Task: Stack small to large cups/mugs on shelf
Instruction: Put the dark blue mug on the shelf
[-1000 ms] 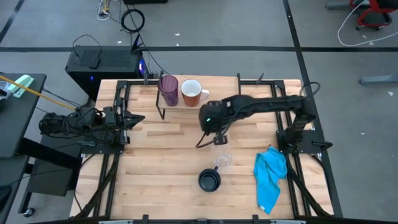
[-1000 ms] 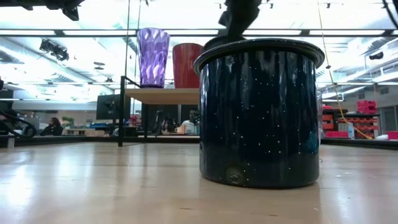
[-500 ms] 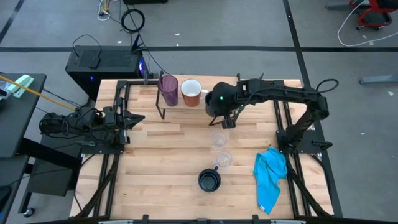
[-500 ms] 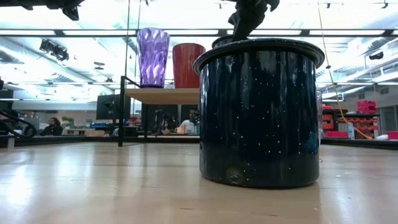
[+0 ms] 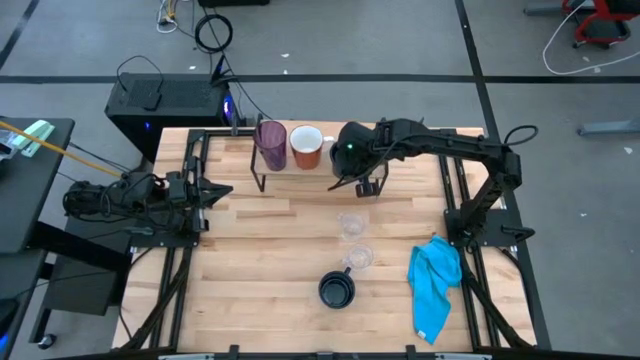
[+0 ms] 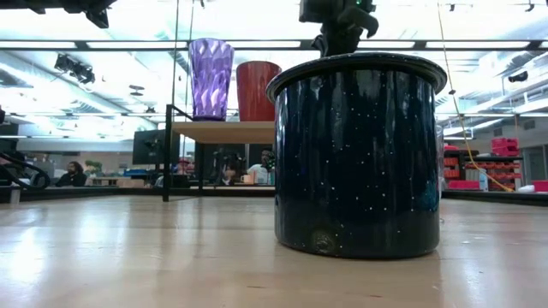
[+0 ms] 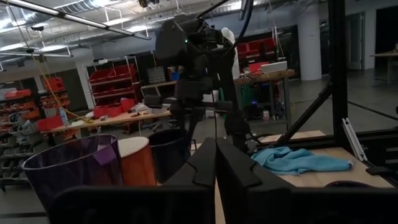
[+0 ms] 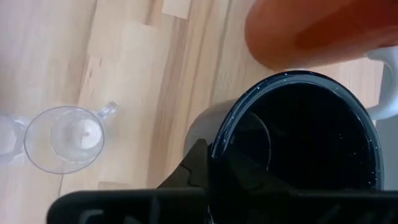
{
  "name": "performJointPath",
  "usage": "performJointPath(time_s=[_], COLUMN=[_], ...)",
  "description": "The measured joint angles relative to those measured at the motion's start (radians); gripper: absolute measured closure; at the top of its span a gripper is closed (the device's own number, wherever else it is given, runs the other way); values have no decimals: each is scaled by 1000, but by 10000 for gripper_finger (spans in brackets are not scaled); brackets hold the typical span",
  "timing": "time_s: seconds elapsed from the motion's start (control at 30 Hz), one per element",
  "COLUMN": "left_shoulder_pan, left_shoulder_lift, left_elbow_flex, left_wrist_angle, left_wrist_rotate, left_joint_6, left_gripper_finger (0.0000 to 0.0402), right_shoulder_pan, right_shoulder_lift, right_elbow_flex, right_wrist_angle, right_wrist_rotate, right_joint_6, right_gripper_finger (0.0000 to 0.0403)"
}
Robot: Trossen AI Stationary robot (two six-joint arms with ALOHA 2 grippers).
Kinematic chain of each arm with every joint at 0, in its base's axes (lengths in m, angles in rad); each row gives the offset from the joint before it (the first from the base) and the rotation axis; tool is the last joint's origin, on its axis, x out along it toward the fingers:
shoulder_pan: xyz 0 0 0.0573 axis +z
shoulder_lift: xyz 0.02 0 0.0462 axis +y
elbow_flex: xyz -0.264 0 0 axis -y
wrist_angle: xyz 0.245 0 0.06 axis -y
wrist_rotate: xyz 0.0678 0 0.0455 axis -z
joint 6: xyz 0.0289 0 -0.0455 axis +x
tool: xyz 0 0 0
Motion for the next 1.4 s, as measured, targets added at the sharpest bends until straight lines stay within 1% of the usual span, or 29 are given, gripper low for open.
performJointPath(time_s=[0.17,0.3,0.43,0.57,0.7,0.8,1.0,1.2,1.33,1.4], left_shoulder_pan=[0,0,0,0,0,0,0,0,0,0], left_shoulder_lift=[0,0,0,0,0,0,0,0,0,0], left_elbow_flex=[0,0,0,0,0,0,0,0,0,0], left_wrist_angle=[0,0,0,0,0,0,0,0,0,0], left_wrist_rotate=[0,0,0,0,0,0,0,0,0,0], left_joint_6=[0,0,0,0,-2,-1,-1,-1,-1,-1], left_gripper_finger=[374,383,392,391,378,374,386,393,383,377], right_shoulder_pan=[-7,-8,-13,-31,-54,-63,-63,-63,-63,-63], right_shoulder_lift=[0,0,0,0,0,1,0,1,1,1], right_elbow_flex=[0,0,0,0,0,0,0,0,0,1], right_wrist_angle=[-1,-1,-2,-2,-4,-3,-2,-2,-3,-3], right_wrist_rotate=[-1,-3,-3,-3,-5,-44,-57,-56,-51,-23], right_joint_6=[-50,-115,-144,-151,-151,-152,-151,-152,-151,-151], right_gripper_finger=[383,381,375,374,373,372,367,345,322,310])
